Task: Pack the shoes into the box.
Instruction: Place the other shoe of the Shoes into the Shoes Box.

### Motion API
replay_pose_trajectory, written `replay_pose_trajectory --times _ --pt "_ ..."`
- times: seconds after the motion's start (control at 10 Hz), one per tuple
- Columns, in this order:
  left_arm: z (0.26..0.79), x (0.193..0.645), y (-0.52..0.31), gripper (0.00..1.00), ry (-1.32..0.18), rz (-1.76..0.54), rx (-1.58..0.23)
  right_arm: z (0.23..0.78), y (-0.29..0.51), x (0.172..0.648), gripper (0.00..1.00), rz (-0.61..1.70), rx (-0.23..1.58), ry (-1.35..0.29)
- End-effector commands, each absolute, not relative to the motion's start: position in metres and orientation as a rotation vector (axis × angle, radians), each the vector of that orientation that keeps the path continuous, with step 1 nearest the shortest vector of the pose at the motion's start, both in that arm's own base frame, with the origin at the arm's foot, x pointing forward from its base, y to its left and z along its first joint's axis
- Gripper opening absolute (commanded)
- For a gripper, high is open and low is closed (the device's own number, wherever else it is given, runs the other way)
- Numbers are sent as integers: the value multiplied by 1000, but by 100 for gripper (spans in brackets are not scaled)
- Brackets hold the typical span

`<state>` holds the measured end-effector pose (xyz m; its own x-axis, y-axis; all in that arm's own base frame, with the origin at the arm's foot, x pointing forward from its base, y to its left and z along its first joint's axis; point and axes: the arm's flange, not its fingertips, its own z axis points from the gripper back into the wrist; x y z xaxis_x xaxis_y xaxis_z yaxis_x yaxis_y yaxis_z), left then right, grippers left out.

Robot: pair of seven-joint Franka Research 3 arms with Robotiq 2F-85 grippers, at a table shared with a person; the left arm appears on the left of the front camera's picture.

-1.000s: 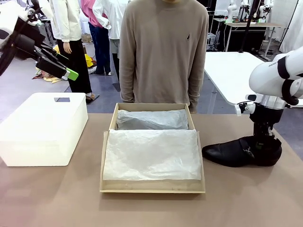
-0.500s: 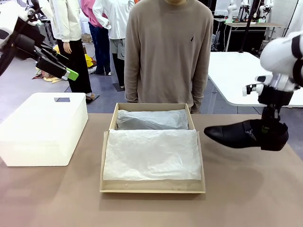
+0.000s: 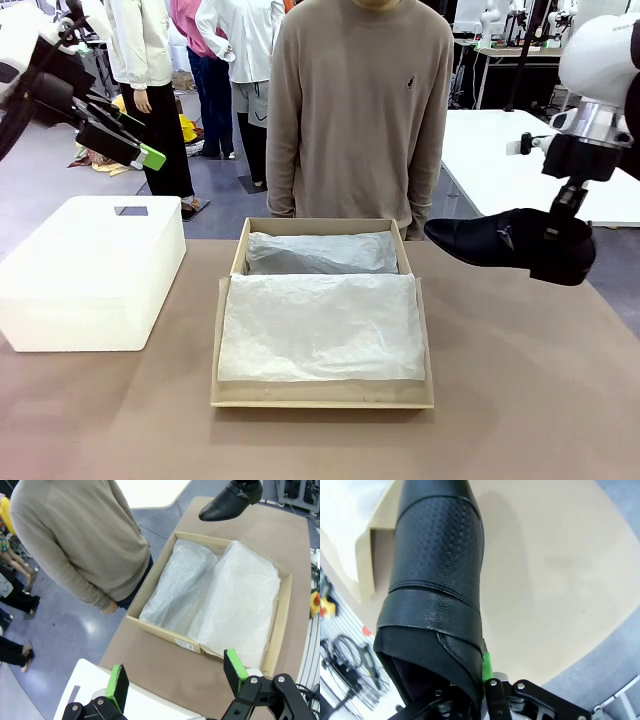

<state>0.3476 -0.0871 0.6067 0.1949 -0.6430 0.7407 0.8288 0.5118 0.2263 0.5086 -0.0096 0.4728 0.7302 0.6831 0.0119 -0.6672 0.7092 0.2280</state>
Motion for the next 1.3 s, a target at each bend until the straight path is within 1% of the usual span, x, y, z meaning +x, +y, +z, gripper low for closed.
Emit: replay_pose_trajectory --times 0.0,0.2,0.3,0.9,1.1,1.2 --pt "606 349 -86 100 -904 -1060 -259 486 20 511 0 696 206 55" --pt "606 349 -86 100 -904 -1060 -259 494 31 502 0 771 192 33" --pt "606 349 -86 100 -904 -1060 -259 482 22 509 0 725 206 71" --pt "606 349 -86 100 -904 -1060 -259 477 21 510 0 724 208 83" --pt "606 349 -86 100 -904 -1060 -259 501 49 509 0 622 220 18" --pt "606 349 -86 100 -904 -1060 -259 514 63 507 0 529 204 -2"
